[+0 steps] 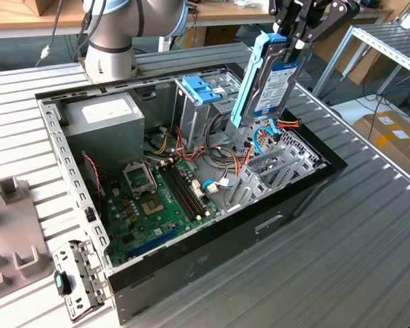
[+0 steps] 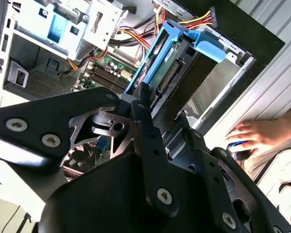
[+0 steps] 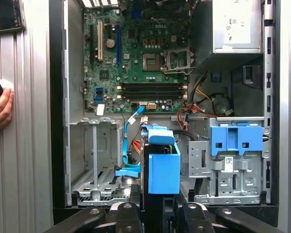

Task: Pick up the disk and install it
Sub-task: 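Insert the disk into the insertion slot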

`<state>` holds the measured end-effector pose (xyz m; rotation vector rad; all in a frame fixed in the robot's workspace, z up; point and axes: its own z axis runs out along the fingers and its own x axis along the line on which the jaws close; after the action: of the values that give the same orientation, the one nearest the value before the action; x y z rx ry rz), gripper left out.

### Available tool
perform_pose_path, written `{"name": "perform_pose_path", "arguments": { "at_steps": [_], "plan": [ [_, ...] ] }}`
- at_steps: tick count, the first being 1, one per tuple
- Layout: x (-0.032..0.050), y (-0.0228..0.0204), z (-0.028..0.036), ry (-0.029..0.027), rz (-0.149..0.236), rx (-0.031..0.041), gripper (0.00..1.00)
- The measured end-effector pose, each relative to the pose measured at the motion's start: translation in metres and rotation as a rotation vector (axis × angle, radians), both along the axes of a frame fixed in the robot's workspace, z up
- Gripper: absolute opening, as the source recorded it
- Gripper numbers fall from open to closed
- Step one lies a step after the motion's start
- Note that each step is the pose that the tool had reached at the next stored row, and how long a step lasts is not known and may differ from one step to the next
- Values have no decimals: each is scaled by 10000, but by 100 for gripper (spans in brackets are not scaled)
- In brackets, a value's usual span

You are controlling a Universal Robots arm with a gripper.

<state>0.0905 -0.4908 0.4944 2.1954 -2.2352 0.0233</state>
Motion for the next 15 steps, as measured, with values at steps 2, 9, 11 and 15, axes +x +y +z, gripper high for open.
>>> {"name": "perform_pose_path", "arguments": {
  "at_steps": [2,9,11,15],
  "plan": [
    [0,-11,1,0,0,-1,35],
    [0,-14,91,0,0,0,35],
    [0,-30,98,0,0,-1,35],
    [0,-144,98,0,1,0,35]
  ]
}}
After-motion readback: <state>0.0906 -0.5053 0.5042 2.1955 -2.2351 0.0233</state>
